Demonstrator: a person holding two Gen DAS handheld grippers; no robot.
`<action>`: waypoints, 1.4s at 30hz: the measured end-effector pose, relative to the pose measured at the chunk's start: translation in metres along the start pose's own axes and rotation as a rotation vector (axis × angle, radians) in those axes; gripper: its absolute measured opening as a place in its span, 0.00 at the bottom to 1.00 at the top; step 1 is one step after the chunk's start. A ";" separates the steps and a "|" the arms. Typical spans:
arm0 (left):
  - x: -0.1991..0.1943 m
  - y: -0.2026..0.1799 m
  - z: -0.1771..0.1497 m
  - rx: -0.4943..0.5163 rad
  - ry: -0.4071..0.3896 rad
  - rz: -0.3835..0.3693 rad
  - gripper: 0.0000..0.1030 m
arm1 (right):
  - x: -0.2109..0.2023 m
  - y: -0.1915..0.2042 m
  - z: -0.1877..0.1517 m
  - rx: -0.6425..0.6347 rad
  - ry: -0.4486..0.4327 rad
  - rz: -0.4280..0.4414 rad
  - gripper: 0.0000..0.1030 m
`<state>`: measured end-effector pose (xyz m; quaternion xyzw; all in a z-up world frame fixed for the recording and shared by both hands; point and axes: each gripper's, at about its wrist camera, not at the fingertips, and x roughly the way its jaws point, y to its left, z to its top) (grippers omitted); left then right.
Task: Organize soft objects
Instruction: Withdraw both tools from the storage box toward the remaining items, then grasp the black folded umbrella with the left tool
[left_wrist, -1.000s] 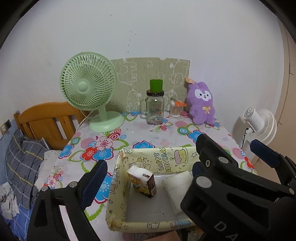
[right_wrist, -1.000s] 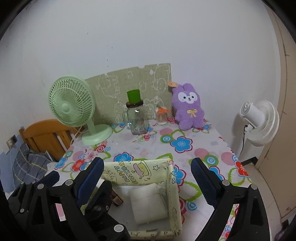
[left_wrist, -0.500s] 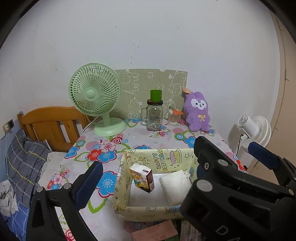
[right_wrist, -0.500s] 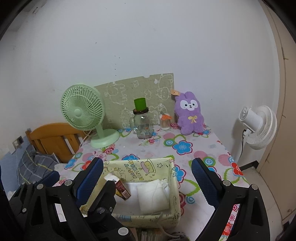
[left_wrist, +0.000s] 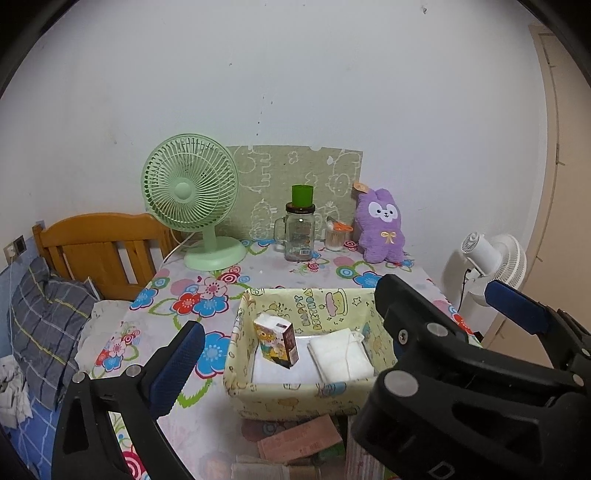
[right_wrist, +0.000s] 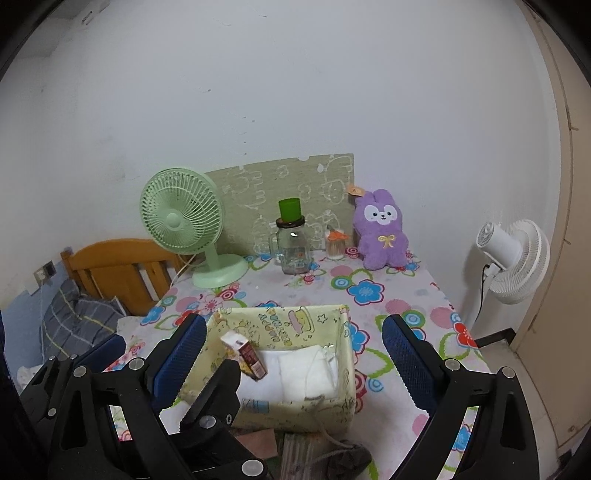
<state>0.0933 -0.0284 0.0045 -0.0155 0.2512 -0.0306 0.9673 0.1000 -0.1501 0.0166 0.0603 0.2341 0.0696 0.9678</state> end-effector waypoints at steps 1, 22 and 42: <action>-0.002 0.000 -0.001 0.001 -0.001 -0.002 1.00 | -0.002 0.000 -0.001 0.001 -0.001 0.000 0.95; -0.015 0.001 -0.053 0.001 0.031 0.014 1.00 | -0.018 0.005 -0.051 -0.045 0.014 -0.006 0.95; 0.004 0.002 -0.107 -0.010 0.130 0.001 1.00 | -0.006 -0.005 -0.112 0.006 0.102 -0.024 0.95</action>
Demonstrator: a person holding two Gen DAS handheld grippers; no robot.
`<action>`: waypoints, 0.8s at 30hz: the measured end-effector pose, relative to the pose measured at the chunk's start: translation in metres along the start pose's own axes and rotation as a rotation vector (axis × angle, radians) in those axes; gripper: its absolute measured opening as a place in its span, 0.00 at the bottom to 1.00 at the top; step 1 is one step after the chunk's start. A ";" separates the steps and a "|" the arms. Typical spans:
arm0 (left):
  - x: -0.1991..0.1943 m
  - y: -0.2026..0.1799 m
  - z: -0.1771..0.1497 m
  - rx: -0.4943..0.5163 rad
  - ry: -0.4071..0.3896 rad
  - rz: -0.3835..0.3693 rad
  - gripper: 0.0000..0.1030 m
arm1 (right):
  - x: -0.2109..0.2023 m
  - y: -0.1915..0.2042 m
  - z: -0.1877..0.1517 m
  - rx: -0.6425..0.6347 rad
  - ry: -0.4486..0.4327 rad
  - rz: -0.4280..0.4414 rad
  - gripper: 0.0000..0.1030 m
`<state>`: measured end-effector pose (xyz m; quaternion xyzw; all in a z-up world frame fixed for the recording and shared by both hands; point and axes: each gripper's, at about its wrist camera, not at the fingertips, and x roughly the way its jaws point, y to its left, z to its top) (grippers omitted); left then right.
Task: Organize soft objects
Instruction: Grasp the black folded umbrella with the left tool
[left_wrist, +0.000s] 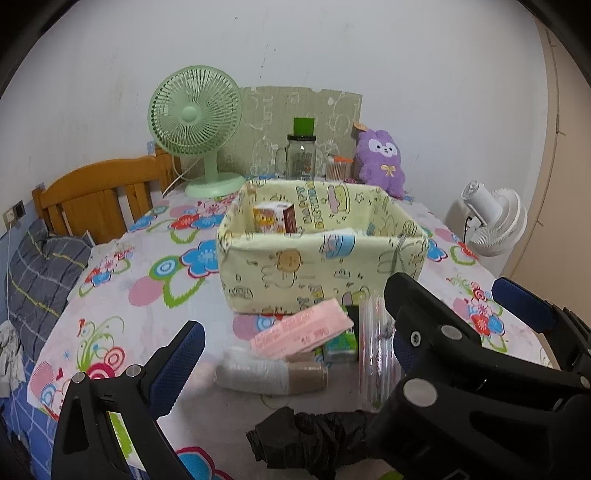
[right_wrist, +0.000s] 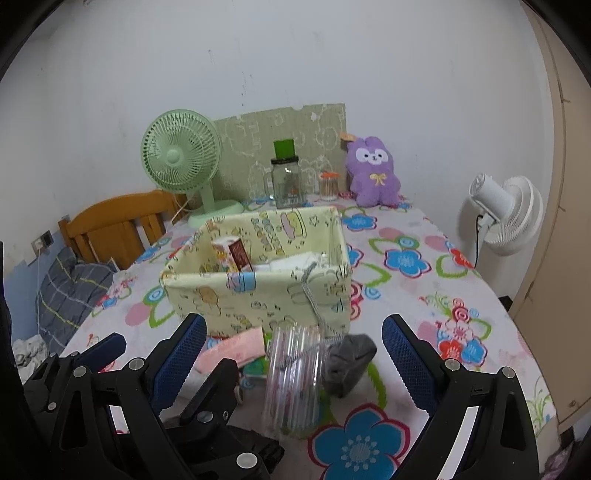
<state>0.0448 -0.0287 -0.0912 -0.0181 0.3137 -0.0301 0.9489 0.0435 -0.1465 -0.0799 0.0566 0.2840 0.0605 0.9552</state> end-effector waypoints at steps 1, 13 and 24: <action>0.001 0.000 -0.002 0.000 0.003 0.001 1.00 | 0.001 0.000 -0.002 0.000 0.004 0.000 0.95; 0.003 -0.007 -0.023 0.005 0.015 -0.003 1.00 | 0.001 -0.010 -0.024 0.028 0.013 -0.012 0.95; 0.006 -0.014 -0.044 0.021 0.027 -0.010 1.00 | -0.001 -0.015 -0.043 0.021 0.018 -0.049 0.95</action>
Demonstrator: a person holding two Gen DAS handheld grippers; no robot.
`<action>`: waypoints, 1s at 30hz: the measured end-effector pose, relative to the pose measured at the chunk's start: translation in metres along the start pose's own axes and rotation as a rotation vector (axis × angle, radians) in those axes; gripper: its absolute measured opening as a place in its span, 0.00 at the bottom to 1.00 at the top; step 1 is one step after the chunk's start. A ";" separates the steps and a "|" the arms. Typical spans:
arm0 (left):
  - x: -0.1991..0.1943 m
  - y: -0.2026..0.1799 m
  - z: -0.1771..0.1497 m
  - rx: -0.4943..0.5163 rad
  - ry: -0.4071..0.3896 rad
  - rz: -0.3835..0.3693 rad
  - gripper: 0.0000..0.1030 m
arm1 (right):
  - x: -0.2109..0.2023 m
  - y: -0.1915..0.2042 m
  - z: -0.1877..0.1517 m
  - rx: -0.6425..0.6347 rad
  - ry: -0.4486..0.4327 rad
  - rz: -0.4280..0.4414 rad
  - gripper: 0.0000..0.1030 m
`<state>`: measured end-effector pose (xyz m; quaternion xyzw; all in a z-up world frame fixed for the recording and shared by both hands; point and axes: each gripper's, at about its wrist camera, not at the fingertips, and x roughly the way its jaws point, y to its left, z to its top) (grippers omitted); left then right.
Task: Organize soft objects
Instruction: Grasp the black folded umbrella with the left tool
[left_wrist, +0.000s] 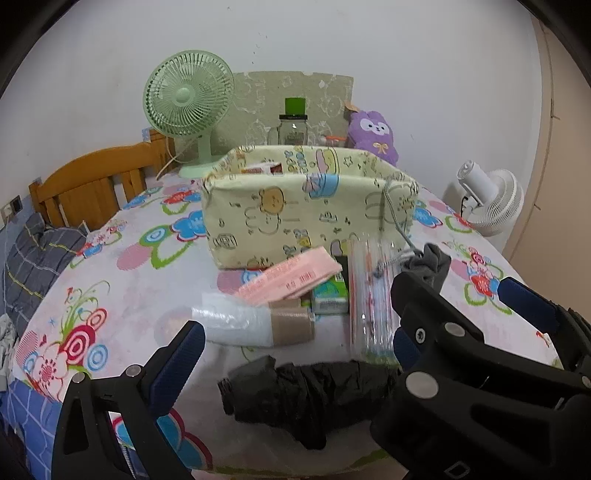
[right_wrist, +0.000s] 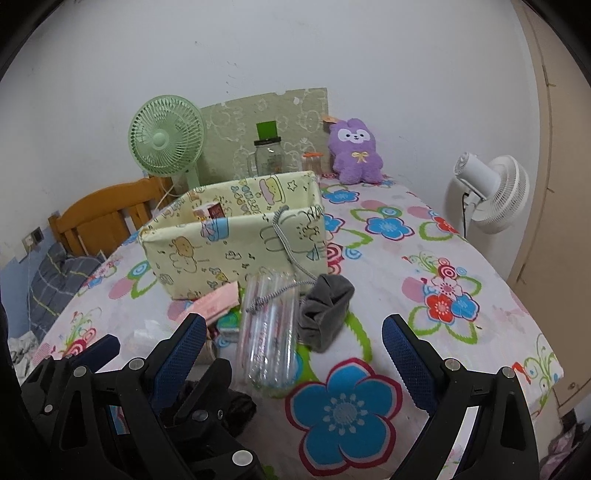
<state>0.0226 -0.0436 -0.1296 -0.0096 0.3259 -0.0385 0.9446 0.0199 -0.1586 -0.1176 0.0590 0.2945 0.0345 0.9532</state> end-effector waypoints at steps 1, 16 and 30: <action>0.001 0.000 -0.002 0.000 0.004 -0.001 1.00 | 0.000 0.000 -0.002 -0.002 0.003 -0.003 0.95; 0.016 0.000 -0.023 -0.029 0.056 -0.008 1.00 | 0.014 -0.005 -0.023 -0.003 0.067 -0.038 0.95; 0.017 0.000 -0.025 -0.018 0.039 0.009 0.78 | 0.021 -0.003 -0.027 0.004 0.094 -0.044 0.95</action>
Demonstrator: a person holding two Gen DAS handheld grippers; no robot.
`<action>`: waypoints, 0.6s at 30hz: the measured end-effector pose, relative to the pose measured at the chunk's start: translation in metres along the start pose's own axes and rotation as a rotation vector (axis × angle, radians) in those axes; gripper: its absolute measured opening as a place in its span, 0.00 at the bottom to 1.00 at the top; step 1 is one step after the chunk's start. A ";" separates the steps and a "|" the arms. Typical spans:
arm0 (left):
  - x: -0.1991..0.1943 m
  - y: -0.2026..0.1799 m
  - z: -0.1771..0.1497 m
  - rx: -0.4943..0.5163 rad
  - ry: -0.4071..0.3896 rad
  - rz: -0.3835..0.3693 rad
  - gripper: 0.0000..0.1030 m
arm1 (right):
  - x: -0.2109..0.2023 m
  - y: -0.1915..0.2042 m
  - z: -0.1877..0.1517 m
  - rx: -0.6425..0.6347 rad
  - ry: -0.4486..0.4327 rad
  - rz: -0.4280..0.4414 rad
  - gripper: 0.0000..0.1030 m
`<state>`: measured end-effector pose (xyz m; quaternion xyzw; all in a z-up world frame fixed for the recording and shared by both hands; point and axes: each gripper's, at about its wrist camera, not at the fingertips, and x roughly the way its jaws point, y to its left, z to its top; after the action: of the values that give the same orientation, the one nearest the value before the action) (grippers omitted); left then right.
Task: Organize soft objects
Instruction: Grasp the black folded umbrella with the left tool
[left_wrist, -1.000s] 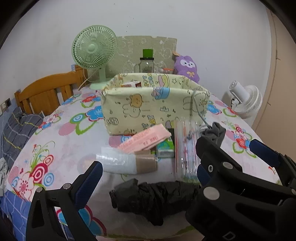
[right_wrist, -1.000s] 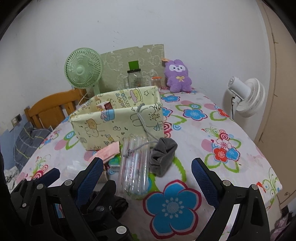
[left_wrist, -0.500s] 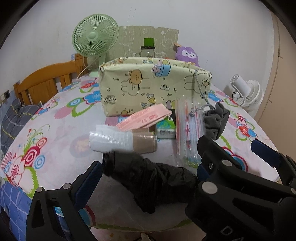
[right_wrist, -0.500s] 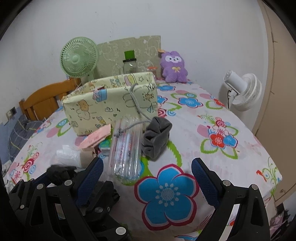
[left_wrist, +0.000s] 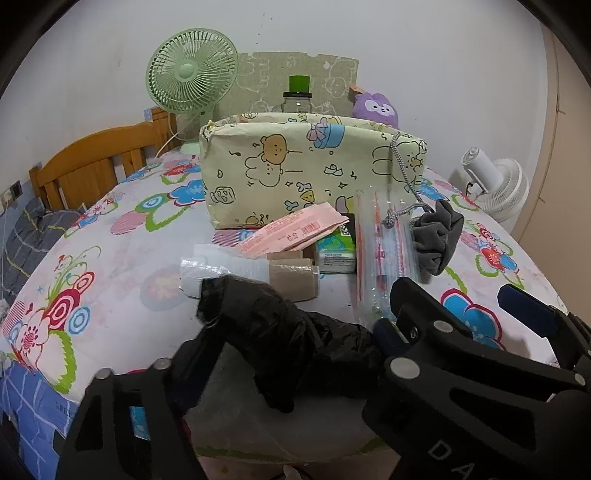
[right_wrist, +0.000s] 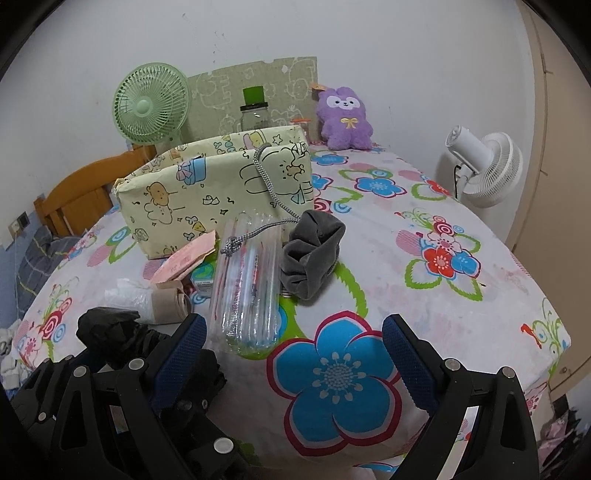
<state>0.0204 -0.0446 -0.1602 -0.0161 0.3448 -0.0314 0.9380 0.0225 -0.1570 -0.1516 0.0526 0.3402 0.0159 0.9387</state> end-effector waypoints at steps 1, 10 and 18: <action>0.000 0.000 0.000 0.000 0.001 -0.004 0.76 | 0.000 0.000 0.000 0.000 0.000 0.002 0.95; -0.007 0.002 0.002 0.019 -0.034 -0.020 0.65 | 0.001 0.008 0.003 -0.017 -0.002 0.015 0.95; -0.010 0.011 0.010 0.036 -0.055 0.032 0.60 | 0.004 0.020 0.011 -0.037 -0.011 0.037 0.95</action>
<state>0.0199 -0.0329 -0.1466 0.0056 0.3184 -0.0222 0.9477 0.0326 -0.1375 -0.1439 0.0415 0.3338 0.0395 0.9409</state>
